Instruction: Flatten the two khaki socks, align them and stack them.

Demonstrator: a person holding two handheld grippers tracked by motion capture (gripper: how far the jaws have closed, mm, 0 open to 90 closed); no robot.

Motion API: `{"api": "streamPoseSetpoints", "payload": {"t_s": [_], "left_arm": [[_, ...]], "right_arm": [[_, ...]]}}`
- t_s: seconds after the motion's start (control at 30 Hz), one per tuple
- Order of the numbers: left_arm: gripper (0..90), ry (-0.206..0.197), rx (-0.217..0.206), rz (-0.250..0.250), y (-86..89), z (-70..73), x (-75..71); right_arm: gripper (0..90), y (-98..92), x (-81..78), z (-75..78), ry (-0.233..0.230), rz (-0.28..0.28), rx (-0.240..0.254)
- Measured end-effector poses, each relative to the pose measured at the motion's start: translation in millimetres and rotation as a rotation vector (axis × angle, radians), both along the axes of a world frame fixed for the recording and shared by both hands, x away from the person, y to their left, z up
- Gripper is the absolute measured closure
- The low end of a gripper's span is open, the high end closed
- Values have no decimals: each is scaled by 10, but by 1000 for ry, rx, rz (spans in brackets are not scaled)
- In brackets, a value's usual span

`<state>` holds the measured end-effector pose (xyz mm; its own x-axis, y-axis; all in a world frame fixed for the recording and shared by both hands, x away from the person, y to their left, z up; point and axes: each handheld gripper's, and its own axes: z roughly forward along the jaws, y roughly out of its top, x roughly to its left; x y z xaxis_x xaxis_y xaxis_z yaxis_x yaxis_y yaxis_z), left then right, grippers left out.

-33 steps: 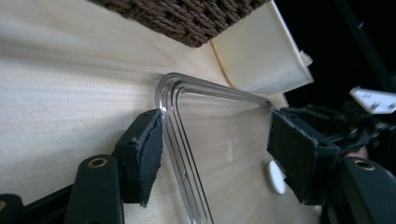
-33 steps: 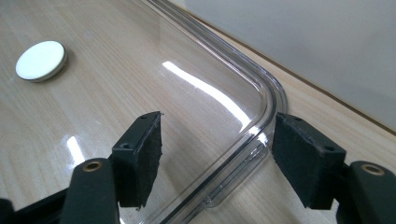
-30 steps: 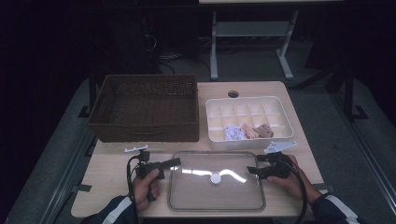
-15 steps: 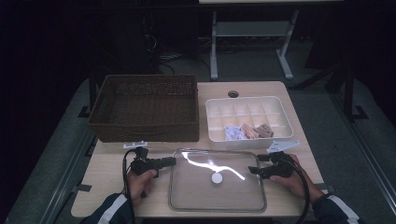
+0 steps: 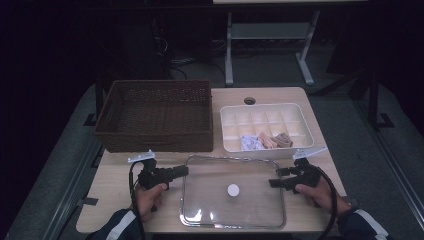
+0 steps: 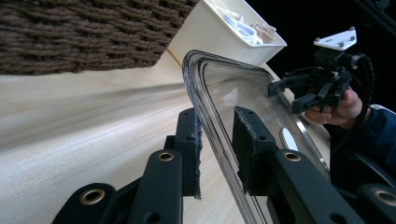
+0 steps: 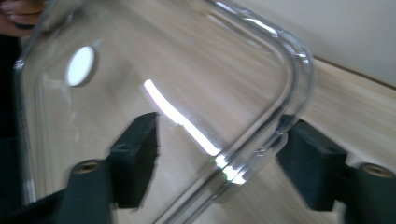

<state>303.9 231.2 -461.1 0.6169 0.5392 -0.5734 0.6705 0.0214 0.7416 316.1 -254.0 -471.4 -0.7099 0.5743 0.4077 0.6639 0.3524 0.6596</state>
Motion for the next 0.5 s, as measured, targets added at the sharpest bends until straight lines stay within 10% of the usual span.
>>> {"api": "streamPoseSetpoints", "payload": {"t_s": [0.3, 0.5], "left_arm": [[746, -63, 24, 23, 2, 147, -87], [739, -112, 65, 38, -28, 240, -127]], "right_arm": [[613, -159, -18, 293, -39, -24, 105], [671, -167, 0, 529, -85, -48, 79]]}}
